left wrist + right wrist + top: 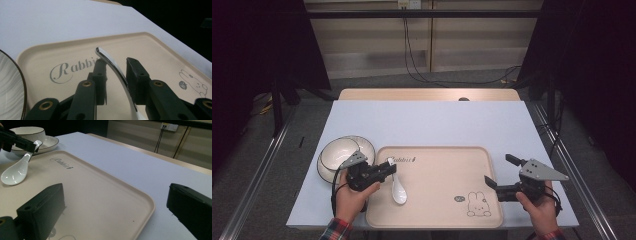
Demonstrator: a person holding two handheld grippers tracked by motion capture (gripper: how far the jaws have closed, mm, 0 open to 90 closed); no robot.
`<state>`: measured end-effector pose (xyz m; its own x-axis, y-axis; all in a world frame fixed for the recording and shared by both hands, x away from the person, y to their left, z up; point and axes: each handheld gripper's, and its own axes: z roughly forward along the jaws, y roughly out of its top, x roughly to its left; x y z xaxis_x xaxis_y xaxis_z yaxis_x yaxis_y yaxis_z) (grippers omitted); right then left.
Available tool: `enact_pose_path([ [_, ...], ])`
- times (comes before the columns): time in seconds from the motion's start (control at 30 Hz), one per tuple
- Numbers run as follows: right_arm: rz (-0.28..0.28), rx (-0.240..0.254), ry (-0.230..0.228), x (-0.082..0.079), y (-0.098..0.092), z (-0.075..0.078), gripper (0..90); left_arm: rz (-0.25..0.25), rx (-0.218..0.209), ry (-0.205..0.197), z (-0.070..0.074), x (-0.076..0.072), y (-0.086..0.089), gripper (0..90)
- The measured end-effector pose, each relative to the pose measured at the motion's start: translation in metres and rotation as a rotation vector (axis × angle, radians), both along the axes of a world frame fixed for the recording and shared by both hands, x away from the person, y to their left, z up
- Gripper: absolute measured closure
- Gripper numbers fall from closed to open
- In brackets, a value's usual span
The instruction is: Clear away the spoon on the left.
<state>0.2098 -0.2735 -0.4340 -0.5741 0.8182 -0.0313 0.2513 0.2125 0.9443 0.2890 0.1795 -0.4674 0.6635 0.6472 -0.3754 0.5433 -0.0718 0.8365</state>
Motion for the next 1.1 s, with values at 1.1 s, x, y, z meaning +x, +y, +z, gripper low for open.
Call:
enact_pose_path([
  [1.1,0.005,0.000,-0.003,-0.0020,0.0000,0.0014,1.2,0.043,0.082,0.010,-0.0069,0.0048,-0.0033,65.8],
])
